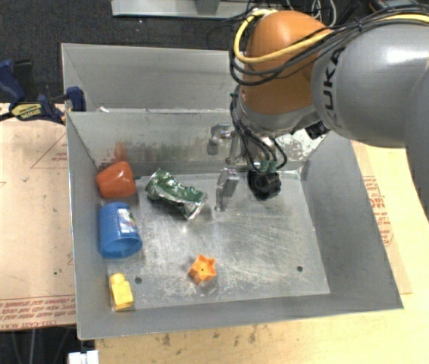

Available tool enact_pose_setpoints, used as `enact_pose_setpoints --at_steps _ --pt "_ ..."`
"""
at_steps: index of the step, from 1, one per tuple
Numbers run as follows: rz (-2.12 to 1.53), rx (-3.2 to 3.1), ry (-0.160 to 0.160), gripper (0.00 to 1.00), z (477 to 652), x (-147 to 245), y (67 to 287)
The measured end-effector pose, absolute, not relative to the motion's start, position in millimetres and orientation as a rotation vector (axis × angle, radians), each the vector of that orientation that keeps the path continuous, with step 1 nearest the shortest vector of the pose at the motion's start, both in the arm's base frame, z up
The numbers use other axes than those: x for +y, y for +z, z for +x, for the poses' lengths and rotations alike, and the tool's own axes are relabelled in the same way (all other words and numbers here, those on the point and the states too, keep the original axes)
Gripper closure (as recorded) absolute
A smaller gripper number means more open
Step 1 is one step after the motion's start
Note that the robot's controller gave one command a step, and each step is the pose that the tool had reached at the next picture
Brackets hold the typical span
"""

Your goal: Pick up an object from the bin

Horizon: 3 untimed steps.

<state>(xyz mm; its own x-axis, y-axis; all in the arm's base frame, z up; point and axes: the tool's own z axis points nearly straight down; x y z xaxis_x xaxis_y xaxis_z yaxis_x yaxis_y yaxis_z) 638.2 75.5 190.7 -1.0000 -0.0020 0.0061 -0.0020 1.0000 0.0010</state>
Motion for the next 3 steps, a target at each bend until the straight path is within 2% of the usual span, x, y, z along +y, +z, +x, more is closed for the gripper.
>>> enact_pose_setpoints --at_steps 1,2,3 --pt "0.001 -3.143 -0.002 0.0 639.7 75 196" --pt "-0.035 -3.148 -0.003 0.0 639.4 88 134" --pt "-0.036 -3.153 -0.006 1.0 648.1 136 76"
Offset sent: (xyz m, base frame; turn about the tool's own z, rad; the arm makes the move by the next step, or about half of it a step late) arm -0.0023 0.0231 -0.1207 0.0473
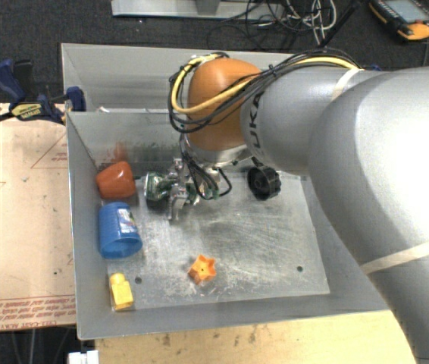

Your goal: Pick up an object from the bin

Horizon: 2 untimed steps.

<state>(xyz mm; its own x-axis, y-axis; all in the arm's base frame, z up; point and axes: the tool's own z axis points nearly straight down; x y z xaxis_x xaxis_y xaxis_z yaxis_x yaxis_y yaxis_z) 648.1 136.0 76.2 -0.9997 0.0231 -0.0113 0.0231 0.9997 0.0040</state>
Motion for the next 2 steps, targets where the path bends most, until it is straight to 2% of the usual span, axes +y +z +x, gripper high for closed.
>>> enact_pose_setpoints --at_steps 1,2 --pt "0.037 3.13 0.006 1.0 648.2 136 76" --pt "0.068 3.131 0.005 1.0 651.1 145 276"
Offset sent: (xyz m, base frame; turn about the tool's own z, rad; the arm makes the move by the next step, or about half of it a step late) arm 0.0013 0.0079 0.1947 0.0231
